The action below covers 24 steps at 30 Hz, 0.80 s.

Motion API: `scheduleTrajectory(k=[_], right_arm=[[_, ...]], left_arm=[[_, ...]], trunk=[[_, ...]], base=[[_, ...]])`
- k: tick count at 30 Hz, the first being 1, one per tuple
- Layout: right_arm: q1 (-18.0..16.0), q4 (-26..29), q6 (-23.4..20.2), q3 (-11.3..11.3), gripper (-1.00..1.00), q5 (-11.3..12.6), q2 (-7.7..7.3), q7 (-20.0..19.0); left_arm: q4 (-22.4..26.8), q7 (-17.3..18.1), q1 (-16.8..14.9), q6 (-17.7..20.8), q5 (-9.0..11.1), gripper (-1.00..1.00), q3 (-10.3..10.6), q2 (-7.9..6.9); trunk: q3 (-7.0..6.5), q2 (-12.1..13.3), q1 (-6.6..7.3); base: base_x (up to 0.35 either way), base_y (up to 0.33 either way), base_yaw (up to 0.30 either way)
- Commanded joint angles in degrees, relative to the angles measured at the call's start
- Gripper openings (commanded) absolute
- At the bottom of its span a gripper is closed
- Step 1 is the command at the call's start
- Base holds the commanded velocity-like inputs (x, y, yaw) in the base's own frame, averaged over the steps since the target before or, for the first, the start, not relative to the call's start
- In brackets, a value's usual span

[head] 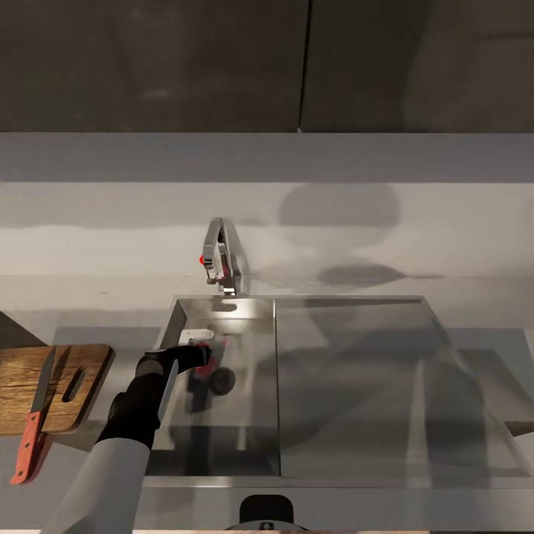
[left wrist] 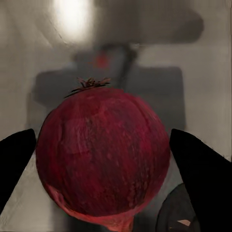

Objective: In the kitchen, take the Vidalia onion out of the sink, dice it on the chopping board with the paring knife, put the diced onion into the bowl on the countertop, then place both the paring knife and the chopping board into the sink.

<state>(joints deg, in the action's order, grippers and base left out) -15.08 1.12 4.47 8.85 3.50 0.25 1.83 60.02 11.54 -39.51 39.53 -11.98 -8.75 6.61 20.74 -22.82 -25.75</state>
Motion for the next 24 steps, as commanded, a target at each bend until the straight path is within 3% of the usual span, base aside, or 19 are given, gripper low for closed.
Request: scheduleTrajectory(k=[1,5,12,15,18,24], right_arm=[[0.0,-0.1,0.2,0.5,1.0,0.4,0.01,0.2],[0.0,-0.1,0.2,0.5,1.0,0.4,0.02,0.2],[0.0,0.0,0.3,0.5,1.0,0.4,0.07,0.2],[0.0,0.0,0.3,0.5,1.0,0.4,0.09,0.2],[0.0,0.0,0.3,0.5,1.0,0.4,0.1,0.2],[0.0,0.0,0.3,0.5,1.0,0.4,0.17,0.2]], left_arm=[[0.4,0.6,0.0,0.2,-0.7,-1.0,-0.2,0.07],[8.2,0.5,0.0,0.7,-0.5,-1.0,-0.1,0.14],[15.8,0.5,0.0,2.3,-0.3,-1.0,-0.1,0.16],[19.4,0.5,0.0,4.8,-0.3,-1.0,0.1,0.16],[24.4,0.5,0.0,9.2,-0.5,-1.0,2.1,0.16],[28.3,0.5,0.0,12.8,-0.6,-1.0,4.7,0.16]], trunk=[[0.09,-0.1,-0.03],[0.09,-0.1,-0.03],[0.09,-0.1,-0.03],[0.09,-0.1,-0.03],[0.09,-0.1,-0.03],[0.09,-0.1,-0.03]], base=[[0.0,0.0,0.0],[0.0,0.0,0.0],[0.0,0.0,0.0],[0.0,0.0,0.0],[0.0,0.0,0.0],[0.0,0.0,0.0]])
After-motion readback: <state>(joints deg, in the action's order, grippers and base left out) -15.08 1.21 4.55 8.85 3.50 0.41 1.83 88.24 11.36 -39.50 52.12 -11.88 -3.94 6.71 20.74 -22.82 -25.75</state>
